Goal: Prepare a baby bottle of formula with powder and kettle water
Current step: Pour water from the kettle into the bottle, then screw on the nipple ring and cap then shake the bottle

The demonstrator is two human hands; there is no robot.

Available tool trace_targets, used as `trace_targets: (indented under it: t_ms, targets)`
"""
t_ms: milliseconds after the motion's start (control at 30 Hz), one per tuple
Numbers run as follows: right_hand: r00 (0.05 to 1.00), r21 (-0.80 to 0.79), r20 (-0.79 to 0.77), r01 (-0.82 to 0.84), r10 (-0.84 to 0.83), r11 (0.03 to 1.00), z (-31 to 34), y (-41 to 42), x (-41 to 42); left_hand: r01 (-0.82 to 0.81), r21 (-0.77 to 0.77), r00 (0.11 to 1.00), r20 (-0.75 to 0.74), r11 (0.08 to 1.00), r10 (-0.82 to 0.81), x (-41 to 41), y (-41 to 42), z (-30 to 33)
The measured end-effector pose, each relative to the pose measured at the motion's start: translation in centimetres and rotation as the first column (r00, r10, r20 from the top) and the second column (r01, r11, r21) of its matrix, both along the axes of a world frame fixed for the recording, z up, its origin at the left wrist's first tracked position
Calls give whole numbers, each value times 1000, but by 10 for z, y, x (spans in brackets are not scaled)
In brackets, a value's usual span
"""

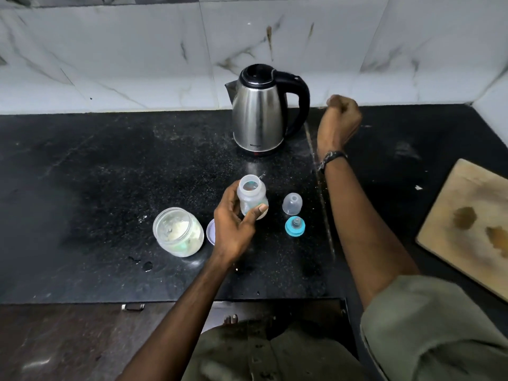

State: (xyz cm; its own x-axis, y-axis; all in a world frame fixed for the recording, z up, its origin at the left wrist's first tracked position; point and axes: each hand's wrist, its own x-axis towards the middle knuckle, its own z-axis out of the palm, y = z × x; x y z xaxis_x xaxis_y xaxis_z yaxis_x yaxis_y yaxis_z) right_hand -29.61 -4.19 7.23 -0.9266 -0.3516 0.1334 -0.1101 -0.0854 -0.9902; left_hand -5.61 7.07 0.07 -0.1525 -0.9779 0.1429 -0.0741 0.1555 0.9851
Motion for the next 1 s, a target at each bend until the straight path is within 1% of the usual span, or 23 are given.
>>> trace_targets:
  t_ms: [133,233,300,367,433,533,600,667,733,833,900,1000]
  targets:
    - [991,47,-90,-100,104,994,-8,52,17,8,11,1000,25,1000,-8,10,2,-4]
    - [956,150,-209,-177,206,973,-22,97,41,23,13,999,37,1000,-24,17,4,-5]
    - [933,231,-274,-171,233,958,-41,125,56,29,13,999,43,999,-29,20,5,-6]
    - [919,313,-298,-163,260,935,-62,148,68,38,8,998,54,999,-39,23,7,-7]
    - [892,441,-320,-158,320,883,-79,165,75,50,0,996,67,999,-50,24,9,-8]
    - [833,632,-353,-123,426,765,-96,178,82,69,4,995,76,998,-69,25,13,-11]
    - [810,729,-341,-92,476,678,-104,181,85,78,2,993,85,997,-78,24,16,-13]
    - [791,789,-337,-58,510,611,-113,182,87,84,4,992,91,996,-84,23,18,-14]
    - [783,819,-329,-42,529,572,-119,183,90,87,9,991,101,996,-87,25,20,-14]
    - [762,829,-347,-23,547,559,-127,184,92,98,11,988,116,995,-99,26,22,-14]
    - [741,819,-370,-24,560,573,-132,186,92,109,8,987,117,994,-109,25,22,-15]
    - [741,763,-397,-62,542,643,-131,192,90,125,7,986,112,992,-125,27,23,-15]
